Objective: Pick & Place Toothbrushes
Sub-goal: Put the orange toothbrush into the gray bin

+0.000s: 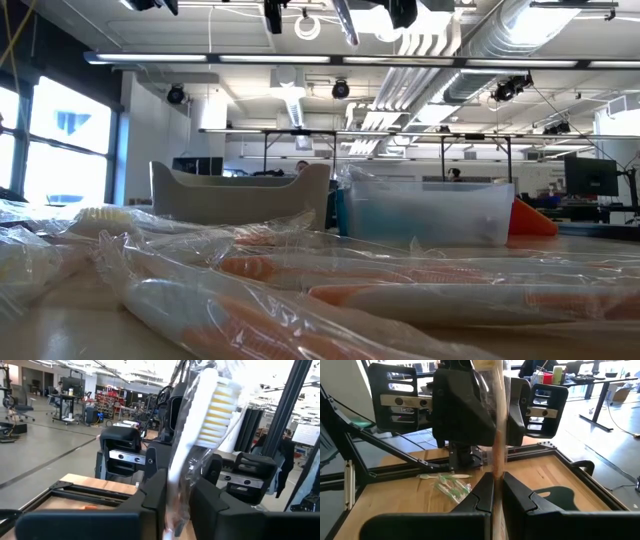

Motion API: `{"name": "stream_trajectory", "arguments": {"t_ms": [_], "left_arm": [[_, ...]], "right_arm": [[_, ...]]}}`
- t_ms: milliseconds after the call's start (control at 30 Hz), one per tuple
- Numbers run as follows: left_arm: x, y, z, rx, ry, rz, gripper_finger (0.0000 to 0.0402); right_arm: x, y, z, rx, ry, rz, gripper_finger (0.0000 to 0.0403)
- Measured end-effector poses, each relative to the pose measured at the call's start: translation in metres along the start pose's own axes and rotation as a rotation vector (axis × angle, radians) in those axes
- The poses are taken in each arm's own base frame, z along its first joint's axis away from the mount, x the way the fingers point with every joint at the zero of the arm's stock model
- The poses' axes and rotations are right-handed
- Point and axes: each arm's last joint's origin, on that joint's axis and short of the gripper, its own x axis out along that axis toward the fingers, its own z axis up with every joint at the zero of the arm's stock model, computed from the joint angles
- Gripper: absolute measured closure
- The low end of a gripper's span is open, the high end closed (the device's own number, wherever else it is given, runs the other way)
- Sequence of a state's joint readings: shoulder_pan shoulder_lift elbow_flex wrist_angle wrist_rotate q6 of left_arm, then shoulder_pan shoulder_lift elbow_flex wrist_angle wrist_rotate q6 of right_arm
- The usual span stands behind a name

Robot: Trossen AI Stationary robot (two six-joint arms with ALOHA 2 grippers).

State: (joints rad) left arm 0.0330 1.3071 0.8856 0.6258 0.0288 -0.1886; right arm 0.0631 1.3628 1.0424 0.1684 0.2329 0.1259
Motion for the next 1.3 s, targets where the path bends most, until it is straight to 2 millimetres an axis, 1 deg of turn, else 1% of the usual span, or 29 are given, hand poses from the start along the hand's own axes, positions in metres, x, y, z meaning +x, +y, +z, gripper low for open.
{"name": "stream_trajectory", "arguments": {"t_ms": [333,633,733,900,1167,1300], "left_arm": [[0.0000,-0.0001,0.0000,-0.001,0.000,-0.004,0.0377],[0.0000,-0.0003,0.0000,-0.001,0.001,-0.007,0.0380],[-0.0001,-0.0005,0.0000,-0.001,0.001,-0.011,0.0380],[-0.0001,-0.0008,0.0000,-0.001,0.001,-0.015,0.0381],[-0.0001,-0.0007,-0.0001,-0.001,0.002,-0.012,0.0382],[-0.0017,-0.0008,0.0020,-0.001,0.000,-0.010,0.0382]], "right_arm": [[-0.0002,0.0000,0.0001,-0.002,0.000,0.003,0.0393],[-0.0002,0.0002,0.0001,-0.002,0.002,0.012,0.0393],[-0.0003,0.0009,0.0002,-0.028,0.003,0.039,0.0383],[-0.0003,0.0009,0.0002,-0.033,0.003,0.041,0.0330],[-0.0003,0.0013,0.0000,0.003,0.007,0.049,0.0210],[-0.0076,-0.0006,0.0019,-0.002,0.034,0.045,0.0170]]}}
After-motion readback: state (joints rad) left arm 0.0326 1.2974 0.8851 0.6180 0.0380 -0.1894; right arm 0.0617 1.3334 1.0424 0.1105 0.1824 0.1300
